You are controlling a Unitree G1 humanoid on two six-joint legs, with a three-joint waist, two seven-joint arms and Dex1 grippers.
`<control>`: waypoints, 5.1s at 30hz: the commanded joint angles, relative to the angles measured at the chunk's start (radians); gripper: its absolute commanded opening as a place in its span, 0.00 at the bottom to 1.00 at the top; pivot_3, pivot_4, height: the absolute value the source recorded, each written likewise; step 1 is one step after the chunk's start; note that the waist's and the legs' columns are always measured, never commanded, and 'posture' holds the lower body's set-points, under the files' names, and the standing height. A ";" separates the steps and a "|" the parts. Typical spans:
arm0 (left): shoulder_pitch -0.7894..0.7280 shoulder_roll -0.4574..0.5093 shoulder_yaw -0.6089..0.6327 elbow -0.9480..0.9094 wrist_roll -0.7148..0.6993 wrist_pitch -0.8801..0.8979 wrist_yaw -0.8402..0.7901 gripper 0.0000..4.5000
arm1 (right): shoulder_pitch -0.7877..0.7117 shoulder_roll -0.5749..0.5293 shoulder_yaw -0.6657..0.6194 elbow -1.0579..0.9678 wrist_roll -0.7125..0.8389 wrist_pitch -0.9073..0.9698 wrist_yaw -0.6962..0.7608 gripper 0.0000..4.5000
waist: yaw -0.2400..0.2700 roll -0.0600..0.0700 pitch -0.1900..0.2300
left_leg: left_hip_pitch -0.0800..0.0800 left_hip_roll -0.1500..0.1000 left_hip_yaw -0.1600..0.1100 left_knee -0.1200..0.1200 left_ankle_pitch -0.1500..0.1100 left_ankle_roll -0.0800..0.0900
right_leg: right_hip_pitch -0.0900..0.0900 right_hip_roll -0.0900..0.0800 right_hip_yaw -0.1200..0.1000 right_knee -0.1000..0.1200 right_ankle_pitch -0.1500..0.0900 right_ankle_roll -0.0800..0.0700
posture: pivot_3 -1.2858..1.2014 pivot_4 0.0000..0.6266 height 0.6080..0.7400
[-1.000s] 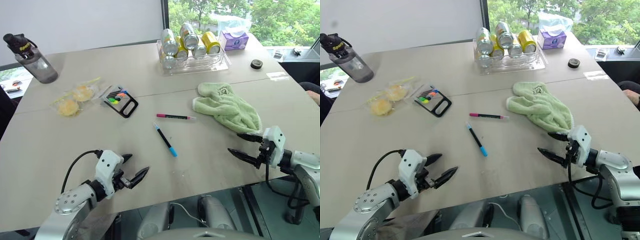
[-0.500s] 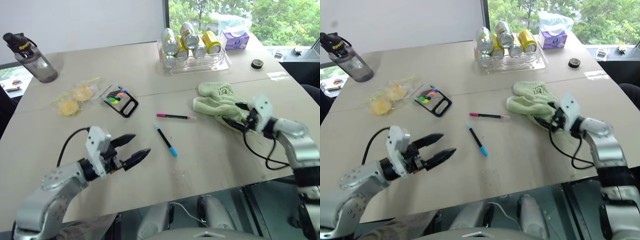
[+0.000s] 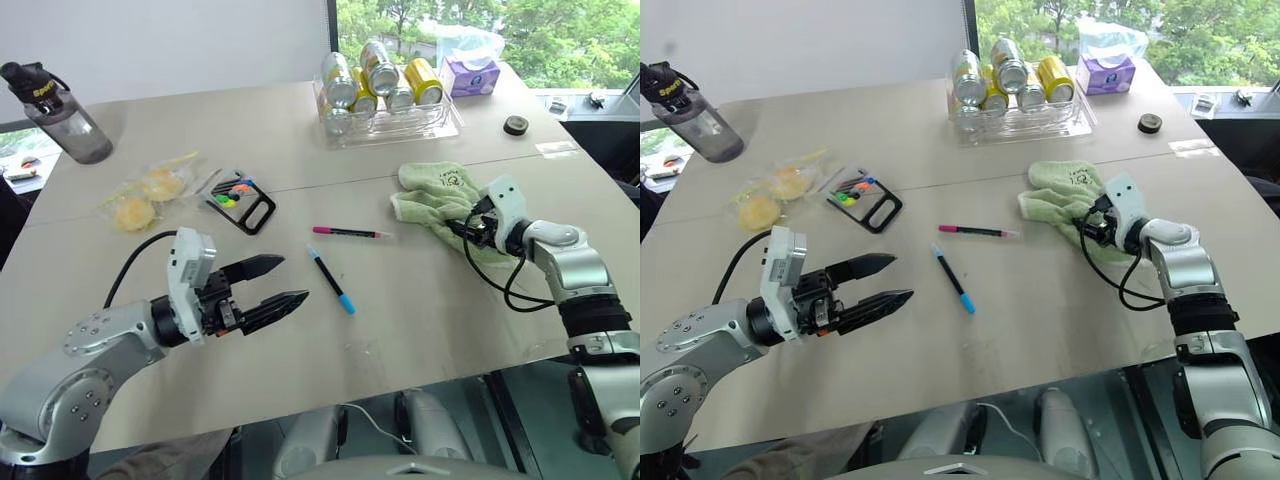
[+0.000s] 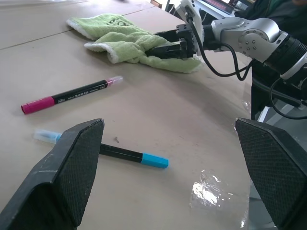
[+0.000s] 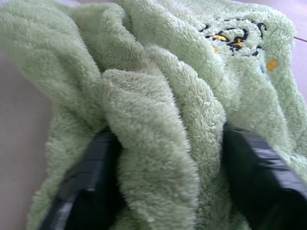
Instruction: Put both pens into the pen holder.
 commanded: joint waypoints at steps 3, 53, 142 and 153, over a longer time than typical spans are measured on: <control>-0.031 0.014 -0.010 0.029 0.042 -0.042 -0.045 1.00 | 0.021 -0.009 -0.095 -0.032 0.045 -0.016 -0.028 0.09 | 0.001 0.000 0.000 | 0.000 0.000 0.000 0.000 0.000 0.000 | 0.000 0.000 0.000 0.000 0.000 0.000 | 0.52 0.24 0.99; 0.186 0.008 0.119 0.012 0.224 -0.130 -0.103 1.00 | -0.223 0.130 0.314 -0.070 0.067 0.004 0.305 0.98 | -0.022 -0.002 0.003 | -0.007 0.000 0.003 0.000 0.000 0.000 | -0.011 -0.001 0.001 0.007 0.000 0.000 | 0.52 0.24 0.99; -0.501 -0.050 -0.457 0.303 1.364 -0.636 0.515 0.00 | 0.226 -0.133 -0.224 -0.725 0.657 0.203 0.318 0.58 | -0.015 -0.005 0.002 | -0.008 -0.002 0.006 0.002 0.002 -0.003 | -0.015 -0.001 0.004 0.015 0.000 0.000 | 0.52 0.24 0.99; -0.429 -0.092 -0.377 0.333 1.362 -0.608 0.504 0.00 | 0.200 -0.133 -0.206 -0.708 0.637 0.180 0.318 0.58 | -0.014 -0.005 0.002 | -0.010 -0.002 0.006 0.003 0.002 -0.003 | -0.018 -0.001 0.004 0.016 0.000 0.000 | 0.52 0.24 0.99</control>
